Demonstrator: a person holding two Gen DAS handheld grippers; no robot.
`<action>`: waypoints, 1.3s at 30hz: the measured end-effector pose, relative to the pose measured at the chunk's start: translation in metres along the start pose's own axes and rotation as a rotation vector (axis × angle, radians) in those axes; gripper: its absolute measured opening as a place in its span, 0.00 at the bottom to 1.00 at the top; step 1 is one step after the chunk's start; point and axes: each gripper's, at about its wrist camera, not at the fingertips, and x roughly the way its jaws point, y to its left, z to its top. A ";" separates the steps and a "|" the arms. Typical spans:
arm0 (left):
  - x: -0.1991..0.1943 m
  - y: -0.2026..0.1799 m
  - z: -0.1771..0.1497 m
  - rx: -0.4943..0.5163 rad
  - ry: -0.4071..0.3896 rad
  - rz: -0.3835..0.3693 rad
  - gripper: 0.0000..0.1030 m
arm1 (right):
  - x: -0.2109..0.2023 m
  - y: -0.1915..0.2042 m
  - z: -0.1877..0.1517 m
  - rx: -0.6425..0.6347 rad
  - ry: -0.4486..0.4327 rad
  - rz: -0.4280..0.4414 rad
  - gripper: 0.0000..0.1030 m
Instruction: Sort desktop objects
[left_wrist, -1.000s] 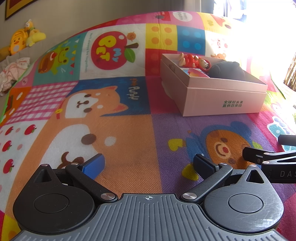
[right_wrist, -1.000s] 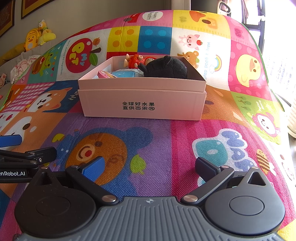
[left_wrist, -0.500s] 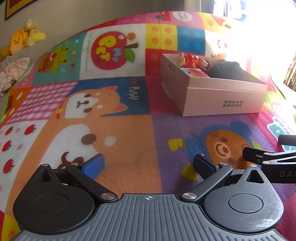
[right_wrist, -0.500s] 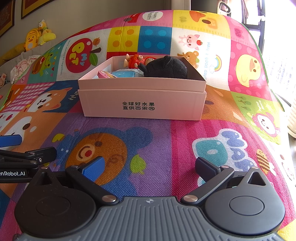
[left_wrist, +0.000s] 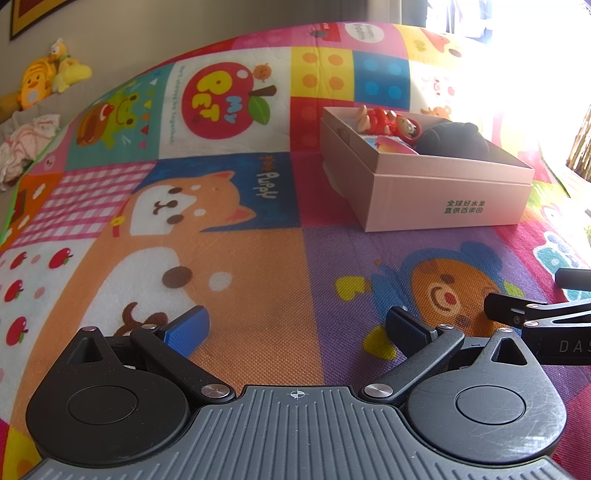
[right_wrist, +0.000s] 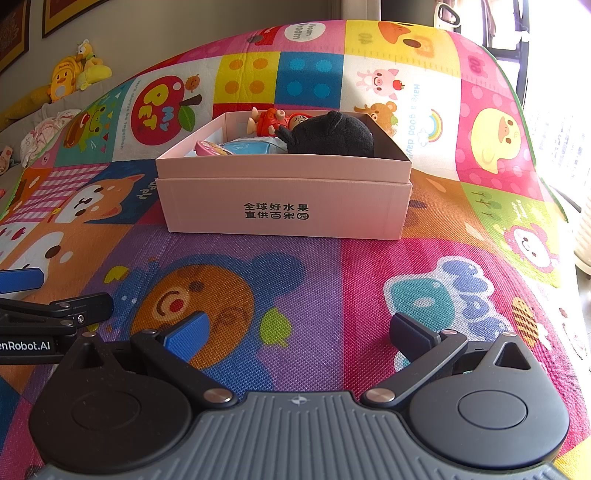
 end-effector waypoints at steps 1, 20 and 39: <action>0.000 0.000 0.000 0.000 0.000 0.000 1.00 | 0.000 0.000 0.000 0.000 0.000 0.000 1.00; -0.001 0.003 -0.002 0.001 0.000 -0.002 1.00 | 0.001 0.005 0.002 -0.016 0.000 -0.013 1.00; 0.000 0.002 0.001 0.000 0.002 -0.003 1.00 | 0.000 0.001 0.001 -0.004 -0.001 -0.004 1.00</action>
